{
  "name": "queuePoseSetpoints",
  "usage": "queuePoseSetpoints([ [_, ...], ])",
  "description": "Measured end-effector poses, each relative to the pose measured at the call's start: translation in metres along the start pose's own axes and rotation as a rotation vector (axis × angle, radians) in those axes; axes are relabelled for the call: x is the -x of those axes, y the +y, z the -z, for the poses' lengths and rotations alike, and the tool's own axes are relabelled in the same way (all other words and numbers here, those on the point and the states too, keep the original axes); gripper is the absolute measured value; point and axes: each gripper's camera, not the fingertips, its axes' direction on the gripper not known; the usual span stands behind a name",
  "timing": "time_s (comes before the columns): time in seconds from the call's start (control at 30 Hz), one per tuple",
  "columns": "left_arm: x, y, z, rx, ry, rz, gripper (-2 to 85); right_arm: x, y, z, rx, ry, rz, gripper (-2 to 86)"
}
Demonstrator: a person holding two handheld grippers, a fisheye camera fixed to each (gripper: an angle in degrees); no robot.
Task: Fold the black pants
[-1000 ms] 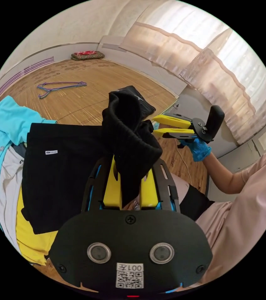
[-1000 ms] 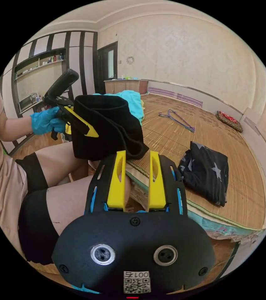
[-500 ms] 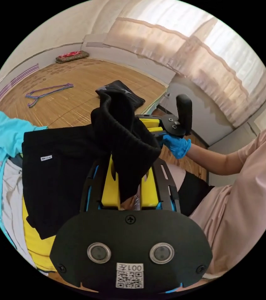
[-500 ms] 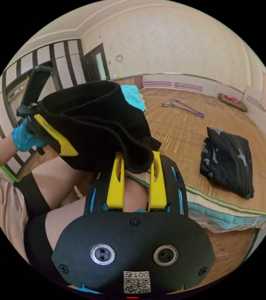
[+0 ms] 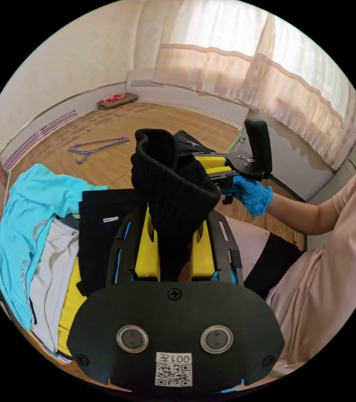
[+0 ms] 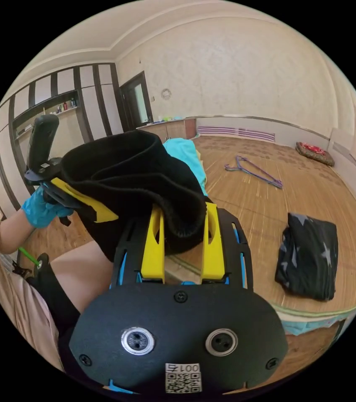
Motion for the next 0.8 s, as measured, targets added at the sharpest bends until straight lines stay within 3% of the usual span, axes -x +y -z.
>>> queuePoseSetpoints([
  [0.13,0.080,0.056,0.004,-0.040,0.010,0.311,9.0,0.023,-0.051,-0.062,0.072,-0.025,0.055,13.2],
  [0.3,0.118,0.131,-0.012,0.032,-0.067,0.571,7.9,0.044,-0.082,-0.102,0.080,-0.068,0.118,11.9],
  [0.43,0.107,0.155,-0.014,0.096,-0.166,0.580,6.4,0.037,-0.095,-0.101,0.054,-0.035,0.094,10.7],
  [0.8,0.092,0.172,0.003,0.041,-0.265,0.615,6.7,-0.010,-0.060,-0.114,0.202,0.005,-0.050,10.6],
])
